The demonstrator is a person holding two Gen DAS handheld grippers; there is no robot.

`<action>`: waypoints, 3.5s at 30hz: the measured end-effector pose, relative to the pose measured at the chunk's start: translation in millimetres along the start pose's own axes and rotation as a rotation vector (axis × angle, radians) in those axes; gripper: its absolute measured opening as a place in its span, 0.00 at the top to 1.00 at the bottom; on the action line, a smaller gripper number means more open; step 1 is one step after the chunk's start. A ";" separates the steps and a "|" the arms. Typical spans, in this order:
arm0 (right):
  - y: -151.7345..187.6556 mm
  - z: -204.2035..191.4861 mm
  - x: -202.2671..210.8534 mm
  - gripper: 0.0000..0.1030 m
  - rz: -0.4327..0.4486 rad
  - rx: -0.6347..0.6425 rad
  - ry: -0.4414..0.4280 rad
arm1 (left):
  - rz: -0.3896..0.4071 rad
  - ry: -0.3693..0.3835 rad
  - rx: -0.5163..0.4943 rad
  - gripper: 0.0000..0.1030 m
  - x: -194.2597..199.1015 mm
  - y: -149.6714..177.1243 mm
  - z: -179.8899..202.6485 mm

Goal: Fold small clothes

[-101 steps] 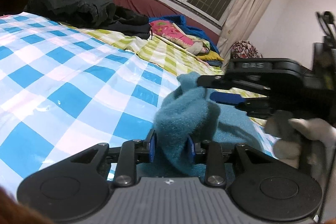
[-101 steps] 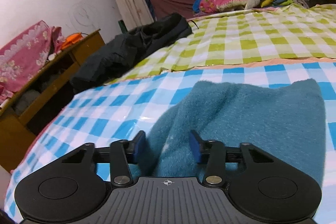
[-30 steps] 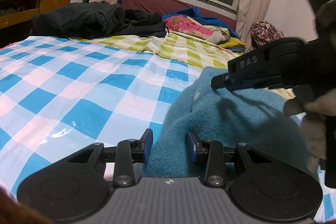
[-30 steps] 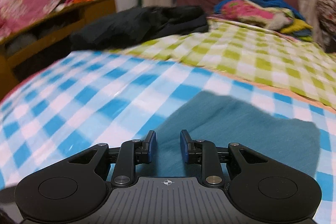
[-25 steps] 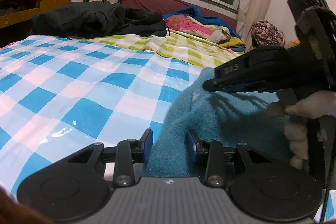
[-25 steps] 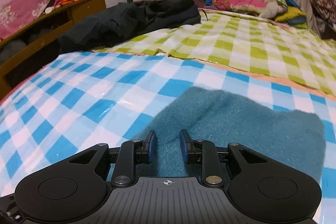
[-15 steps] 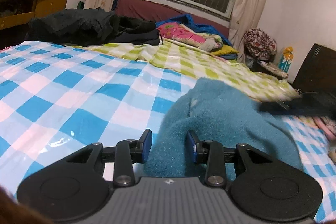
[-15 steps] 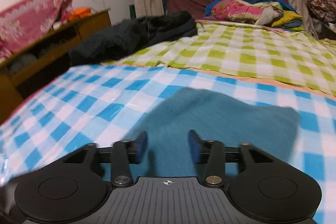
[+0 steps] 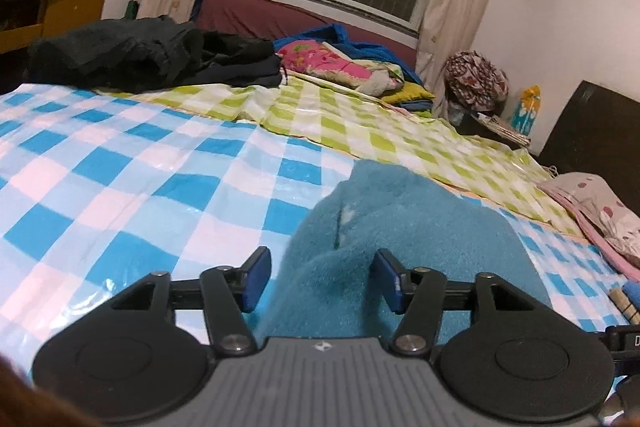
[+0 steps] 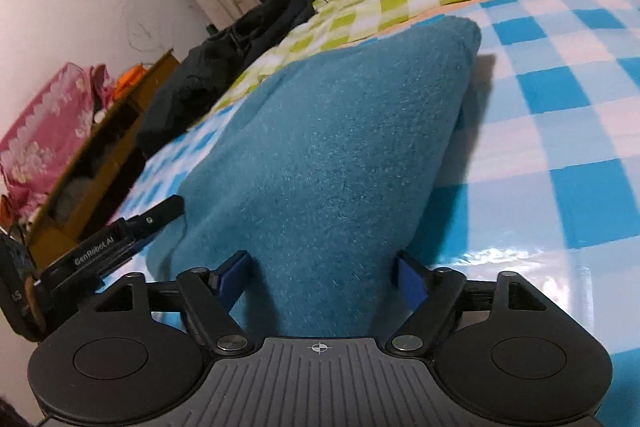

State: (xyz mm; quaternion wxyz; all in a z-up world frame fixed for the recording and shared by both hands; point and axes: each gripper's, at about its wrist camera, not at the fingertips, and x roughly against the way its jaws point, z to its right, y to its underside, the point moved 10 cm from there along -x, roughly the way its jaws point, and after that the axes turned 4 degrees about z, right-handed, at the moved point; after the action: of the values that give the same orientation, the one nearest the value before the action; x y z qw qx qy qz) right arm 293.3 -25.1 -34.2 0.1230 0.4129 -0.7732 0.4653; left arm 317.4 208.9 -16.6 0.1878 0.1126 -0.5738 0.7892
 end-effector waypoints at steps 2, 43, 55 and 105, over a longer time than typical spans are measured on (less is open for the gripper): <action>-0.2 1.4 -3.0 0.20 0.001 -0.016 -0.017 | -0.023 -0.018 -0.019 0.28 -8.7 2.1 -2.4; 81.5 59.9 180.2 0.51 -0.101 0.155 0.152 | -0.273 0.118 -0.044 0.41 172.6 129.4 133.6; 40.7 46.8 175.2 0.51 0.073 0.218 0.172 | -0.047 0.010 -0.246 0.41 76.3 53.6 170.7; 127.9 -2.6 194.5 0.49 0.095 0.240 0.173 | -0.233 -0.131 -0.244 0.36 176.4 144.2 157.5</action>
State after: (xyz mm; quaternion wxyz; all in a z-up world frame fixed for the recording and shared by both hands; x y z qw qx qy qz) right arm 74.2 -96.0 -0.1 0.1167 0.3459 -0.7174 0.5934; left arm 90.6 50.0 -22.0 0.2525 0.2057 -0.6594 0.6776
